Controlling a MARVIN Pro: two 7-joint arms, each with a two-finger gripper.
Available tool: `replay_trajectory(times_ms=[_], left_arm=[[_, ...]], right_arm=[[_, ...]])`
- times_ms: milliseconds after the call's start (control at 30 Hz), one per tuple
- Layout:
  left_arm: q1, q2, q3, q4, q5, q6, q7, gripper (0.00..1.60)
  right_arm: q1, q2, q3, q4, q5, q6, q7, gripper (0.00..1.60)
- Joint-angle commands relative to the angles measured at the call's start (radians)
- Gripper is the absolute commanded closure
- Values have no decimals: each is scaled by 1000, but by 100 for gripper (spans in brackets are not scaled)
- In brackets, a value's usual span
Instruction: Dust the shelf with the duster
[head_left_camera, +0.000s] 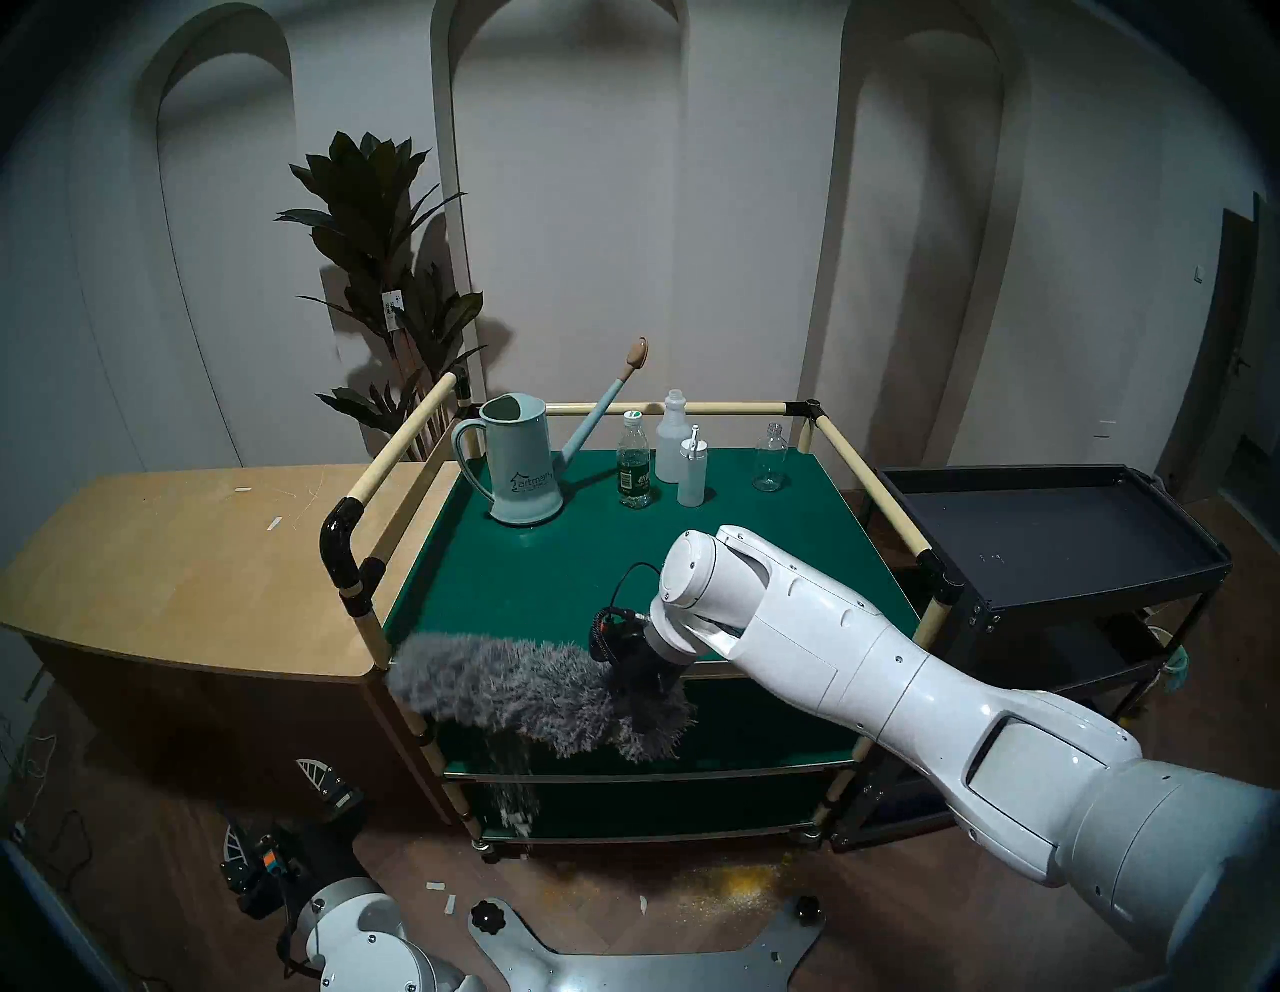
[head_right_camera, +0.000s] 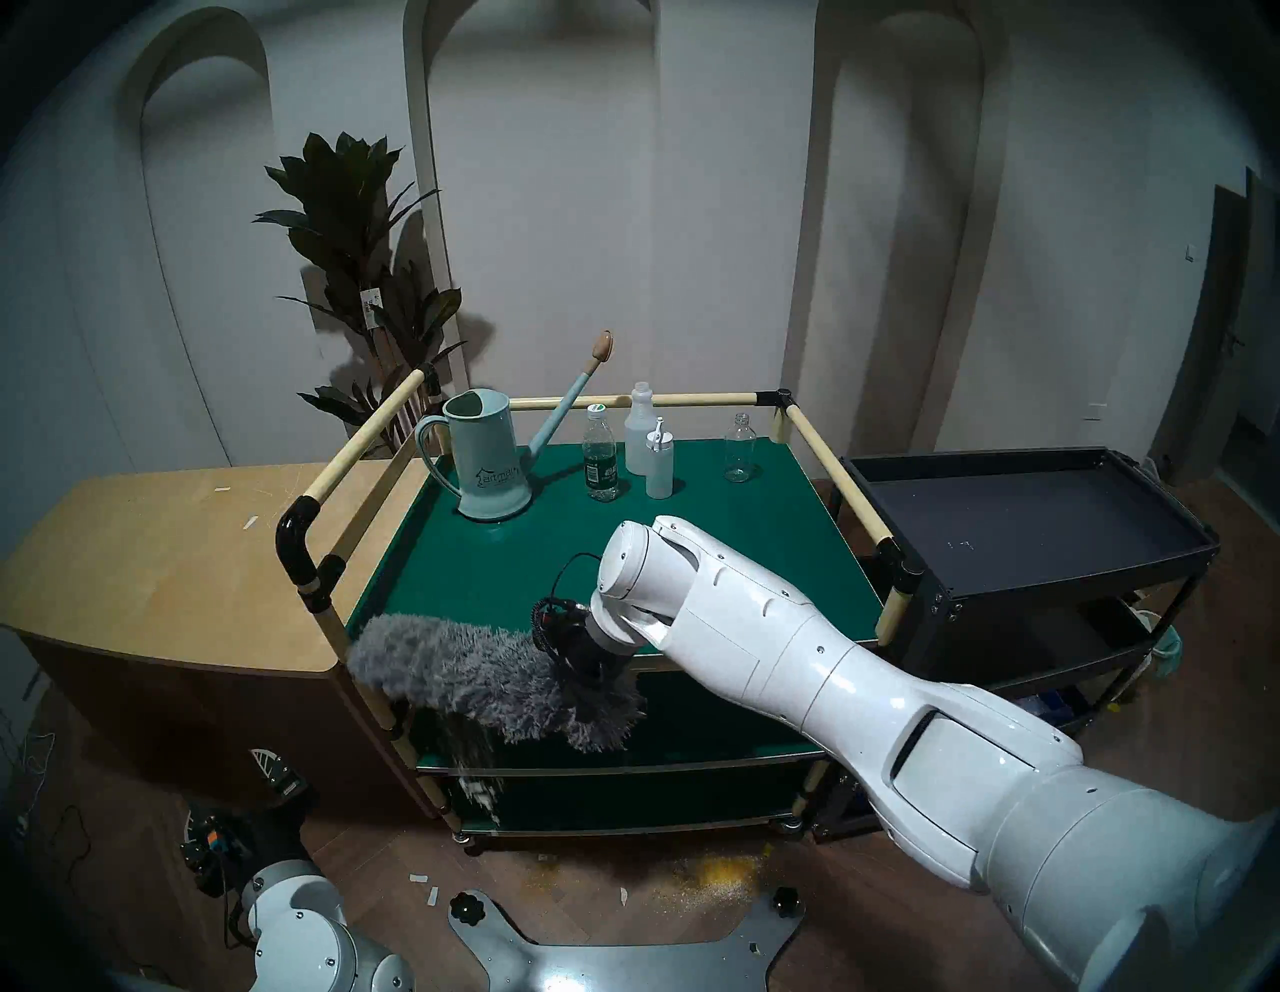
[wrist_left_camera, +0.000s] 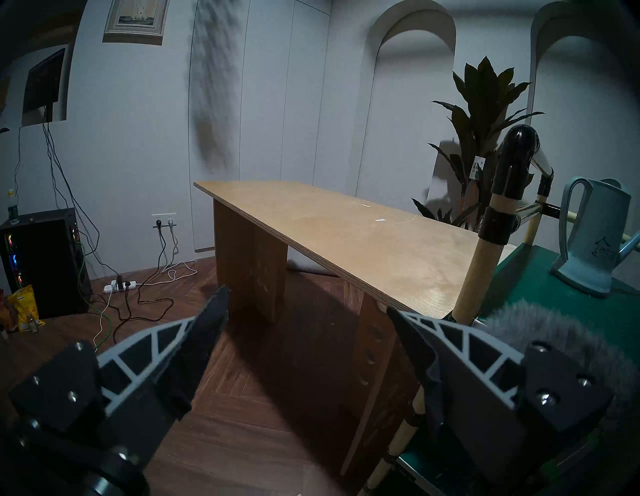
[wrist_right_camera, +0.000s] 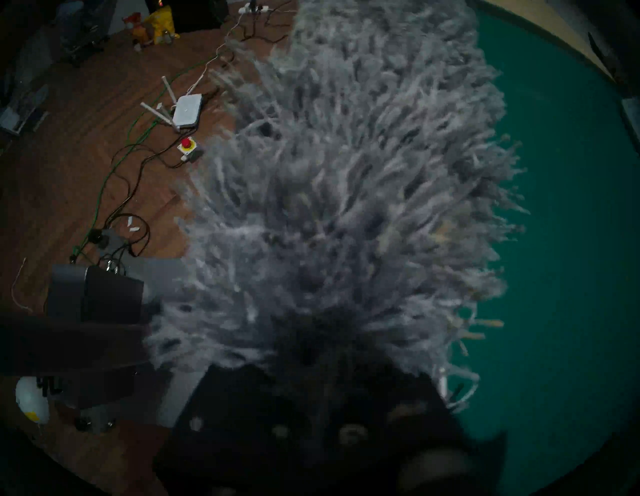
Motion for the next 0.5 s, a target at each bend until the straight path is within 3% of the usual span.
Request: replay_trajectory(times_ms=[0, 233, 467], left_arm=[[-2, 64, 36, -5, -2, -29, 37, 0], [-23, 111, 76, -3, -3, -25, 67, 0], [-58, 121, 89, -13, 24, 1, 61, 0]], right_arm=[[-22, 118, 18, -112, -23, -23, 125, 160], [-37, 192, 54, -194, 41, -32, 153, 160], [-42, 238, 163, -294, 167, 30, 162, 160]])
